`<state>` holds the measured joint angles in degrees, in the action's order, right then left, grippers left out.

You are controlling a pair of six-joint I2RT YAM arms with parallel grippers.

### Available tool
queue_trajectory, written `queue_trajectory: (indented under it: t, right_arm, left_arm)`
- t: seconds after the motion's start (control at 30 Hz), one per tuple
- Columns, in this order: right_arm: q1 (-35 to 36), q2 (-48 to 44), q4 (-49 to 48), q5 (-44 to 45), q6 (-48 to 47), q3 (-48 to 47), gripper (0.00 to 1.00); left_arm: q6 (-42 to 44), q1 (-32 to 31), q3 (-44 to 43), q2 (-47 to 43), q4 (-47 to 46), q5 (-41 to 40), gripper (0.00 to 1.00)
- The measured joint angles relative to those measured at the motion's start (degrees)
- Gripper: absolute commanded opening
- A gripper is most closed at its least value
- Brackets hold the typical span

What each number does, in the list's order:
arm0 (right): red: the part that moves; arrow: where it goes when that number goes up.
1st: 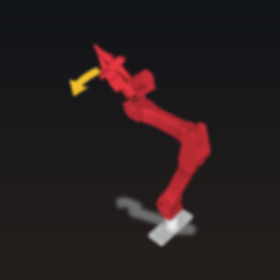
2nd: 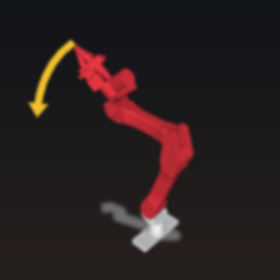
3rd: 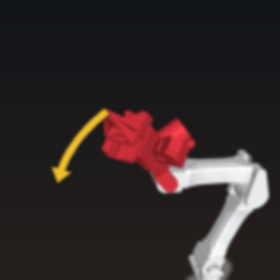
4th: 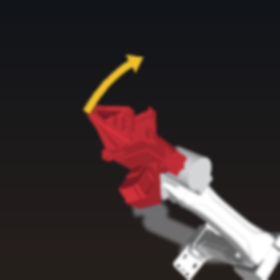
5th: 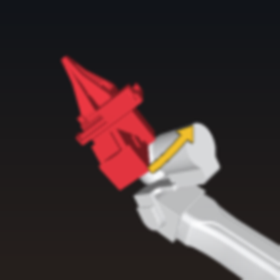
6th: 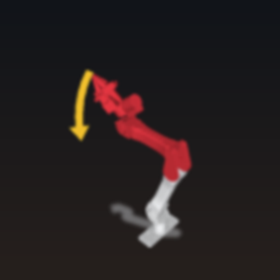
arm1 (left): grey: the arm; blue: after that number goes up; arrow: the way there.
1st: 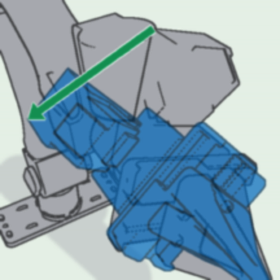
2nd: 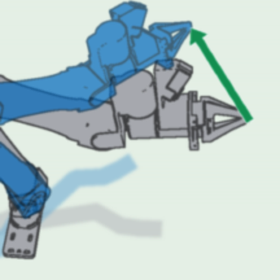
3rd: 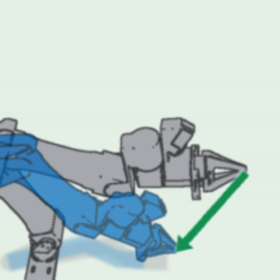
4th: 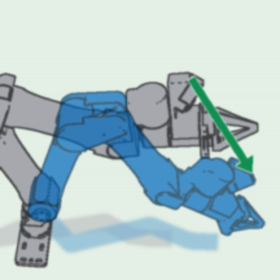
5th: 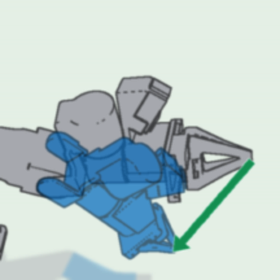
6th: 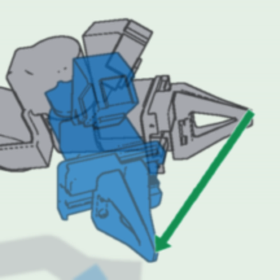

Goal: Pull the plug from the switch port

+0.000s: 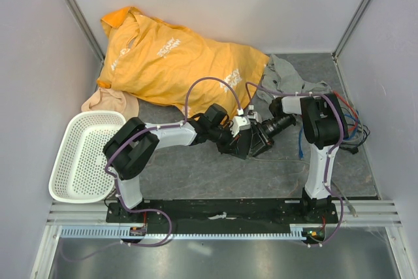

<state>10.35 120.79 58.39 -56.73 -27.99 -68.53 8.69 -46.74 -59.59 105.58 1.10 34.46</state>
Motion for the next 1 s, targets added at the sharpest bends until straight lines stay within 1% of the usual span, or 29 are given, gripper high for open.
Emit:
queue_trajectory:
  t: [0.53, 0.73, 0.77, 0.87, 1.0]
  right_arm:
    - [1.18, 0.04, -0.37, 1.33, 1.29, -0.02, 0.42]
    - [1.29, -0.09, -0.79, 1.95, 2.73, -0.02, 0.42]
    - [1.36, -0.37, -1.11, 2.34, 3.56, 0.07, 0.47]
    - [2.05, -4.90, -4.68, 5.03, 7.26, 2.78, 0.50]
    - [2.75, -10.75, -8.98, 10.25, 9.33, 4.72, 0.49]
  left_arm:
    - [0.00, 0.00, 0.00, 0.00, -0.02, 0.00, 0.02]
    - [0.00, 0.00, 0.00, 0.00, -0.04, -0.02, 0.01]
    - [0.00, 0.00, 0.00, 0.00, -0.04, -0.04, 0.01]
    - [-0.11, 0.00, 0.04, -0.13, -0.09, -0.26, 0.02]
    - [-1.05, 0.28, 1.62, -1.79, -0.07, -1.51, 0.02]
